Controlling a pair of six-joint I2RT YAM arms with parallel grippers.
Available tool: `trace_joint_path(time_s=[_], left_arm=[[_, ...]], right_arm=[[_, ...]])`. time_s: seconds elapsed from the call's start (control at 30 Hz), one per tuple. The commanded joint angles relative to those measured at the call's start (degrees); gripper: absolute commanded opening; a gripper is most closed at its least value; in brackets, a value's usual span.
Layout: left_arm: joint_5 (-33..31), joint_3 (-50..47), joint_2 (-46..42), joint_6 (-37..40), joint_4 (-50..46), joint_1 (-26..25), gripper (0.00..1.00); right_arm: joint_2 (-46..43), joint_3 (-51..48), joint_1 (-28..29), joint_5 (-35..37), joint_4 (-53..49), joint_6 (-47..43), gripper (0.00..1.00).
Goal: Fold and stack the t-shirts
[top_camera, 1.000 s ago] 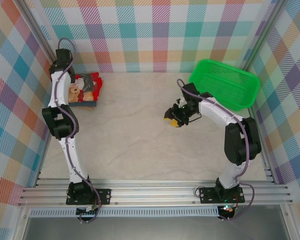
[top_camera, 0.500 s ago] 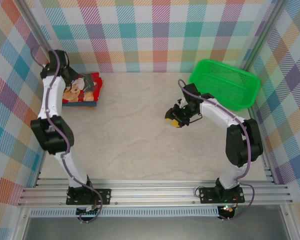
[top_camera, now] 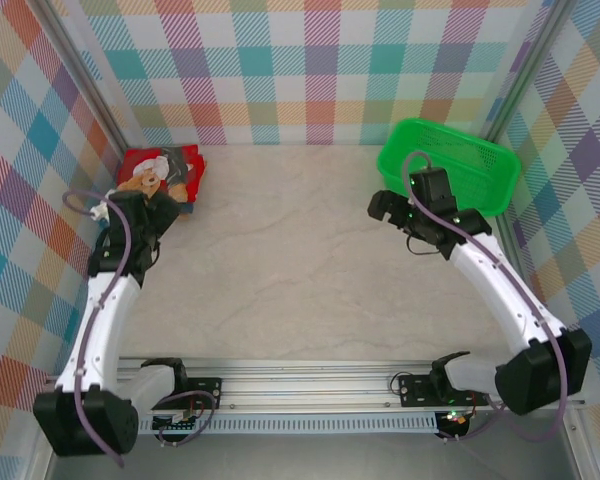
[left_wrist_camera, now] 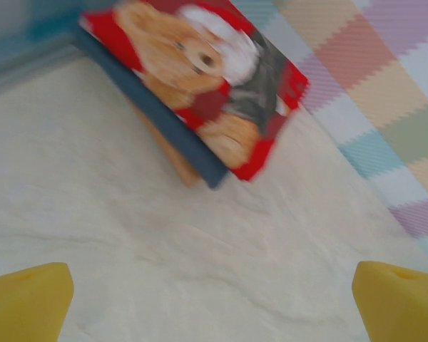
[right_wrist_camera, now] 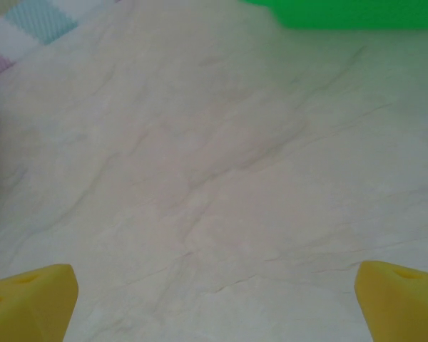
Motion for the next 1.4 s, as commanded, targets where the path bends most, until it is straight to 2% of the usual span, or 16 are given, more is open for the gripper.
trace_joint_path(time_s=[0.0, 0.1, 0.17, 0.23, 0.3, 0.4, 0.5, 0.63, 0.77, 0.9, 1.0, 1.13, 1.27, 1.3, 1.33, 1.37], left_arm=[[-14.5, -9.8, -8.6, 8.6, 1.3, -0.6, 1.00], [-16.1, -23.9, -17.3, 20.9, 13.5, -1.2, 1.00], [-8.0, -33.1, -21.8, 30.2, 22.4, -1.2, 1.00], [-5.3, -39.7, -25.0, 33.0, 28.0, -1.1, 1.00], [-6.8, -41.9, -25.3, 32.7, 28.6, -1.1, 1.00], [-3.5, -42.8, -20.8, 33.7, 32.5, -1.0, 1.00], [-4.6, -40.5, -10.9, 31.9, 37.8, -1.0, 1.00], [-2.3, -38.1, 2.8, 27.1, 50.2, -1.1, 1.00], [-3.4, -34.5, 15.0, 27.6, 60.3, -1.2, 1.00], [1.3, -29.7, 26.1, 27.5, 66.3, -0.8, 1.00], [1.3, -27.4, 26.8, 29.3, 62.3, -2.2, 1.00], [2.2, -35.5, 25.6, 34.1, 77.3, -5.5, 1.00], [0.5, -37.2, 33.2, 37.3, 88.5, -8.4, 1.00], [-0.5, -33.6, 33.4, 36.5, 82.0, -8.1, 1.00], [0.1, -30.0, 31.7, 35.4, 71.5, -7.5, 1.00], [0.2, -31.7, 33.3, 35.8, 77.9, -7.4, 1.00]], right_arm=[[-5.4, -11.0, -1.8, 13.3, 4.3, -7.3, 1.00], [-13.7, -25.4, -2.0, 19.7, 18.6, -14.8, 1.00], [-17.1, -31.8, -2.5, 22.5, 23.9, -18.8, 1.00], [-17.6, -34.7, -4.0, 21.2, 25.2, -21.3, 1.00], [-16.6, -36.7, -5.8, 19.5, 26.1, -22.5, 1.00], [-13.7, -40.6, -9.5, 13.8, 31.5, -22.6, 1.00], [-8.1, -41.6, -10.8, 12.4, 37.6, -24.1, 1.00], [-0.5, -38.9, -13.0, 8.7, 44.9, -25.7, 1.00], [6.0, -37.7, -15.7, 4.6, 56.2, -25.0, 0.99], [11.6, -35.3, -17.3, 1.3, 62.9, -26.7, 1.00], [14.3, -35.4, -19.3, -1.0, 67.0, -27.0, 1.00], [13.2, -39.5, -19.9, -5.6, 74.3, -28.4, 1.00], [17.3, -47.8, -19.9, -6.2, 94.1, -28.9, 1.00], [19.1, -49.3, -19.8, -6.2, 99.5, -29.1, 1.00], [17.2, -48.6, -19.9, -5.9, 94.9, -28.7, 1.00], [16.3, -46.9, -19.8, -5.3, 90.4, -28.5, 1.00]])
